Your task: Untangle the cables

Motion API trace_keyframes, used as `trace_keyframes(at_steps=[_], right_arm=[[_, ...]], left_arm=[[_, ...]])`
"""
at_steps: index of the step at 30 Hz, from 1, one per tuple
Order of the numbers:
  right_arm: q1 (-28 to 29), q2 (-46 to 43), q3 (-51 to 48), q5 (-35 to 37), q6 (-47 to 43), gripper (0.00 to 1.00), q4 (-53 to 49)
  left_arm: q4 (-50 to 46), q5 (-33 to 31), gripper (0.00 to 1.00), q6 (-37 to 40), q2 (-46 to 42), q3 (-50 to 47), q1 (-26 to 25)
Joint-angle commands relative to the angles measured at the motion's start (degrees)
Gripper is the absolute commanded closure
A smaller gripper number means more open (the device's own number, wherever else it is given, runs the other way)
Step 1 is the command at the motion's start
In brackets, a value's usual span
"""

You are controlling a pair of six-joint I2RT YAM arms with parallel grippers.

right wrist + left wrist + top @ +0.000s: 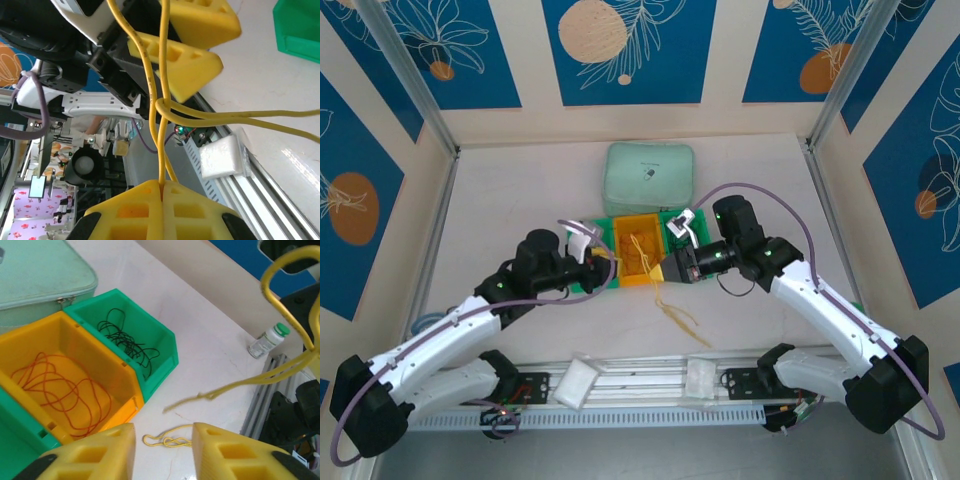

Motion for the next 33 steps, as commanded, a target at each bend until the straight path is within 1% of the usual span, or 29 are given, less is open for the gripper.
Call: trace_keyframes(at_steps=[1, 6, 10, 15, 21, 28, 33], right_arm=[[-1.29, -0.8, 2.11, -3.98, 2.75, 1.0, 1.99], [-2.27, -0.71, 3.61, -6.27, 4.81, 1.0, 3.81], [-2.37, -0.41, 5.11, -8.07, 5.34, 1.0, 4.03], [-2.79, 0.23, 6.46, -10.25, 6.47, 1.0, 4.73], [-2.82, 1.04, 7.89, -11.72, 7.06, 1.0, 4.91], [-2.79, 1.57, 8.73, -12.58, 8.04, 1.0, 5.44], [-2.57, 1.57, 8.95, -12.96, 9.61, 1.0, 6.94]], left_arm=[[3.54, 3.13, 0.61, 3.43, 0.68, 0.17, -1.47], [0.47, 1.84, 0.59, 6.01, 2.05, 1.27, -1.77], [0.45, 2.08, 0.63, 7.75, 2.76, 1.45, -1.81], [1.65, 3.66, 0.61, 11.06, 3.94, 2.3, -1.86], [1.62, 5.73, 0.58, 16.15, 3.13, 3.44, -1.86], [3.21, 10.46, 0.56, 18.46, 2.74, 4.18, -1.91], [2.76, 12.58, 0.55, 21.3, 1.5, 4.08, -1.88]])
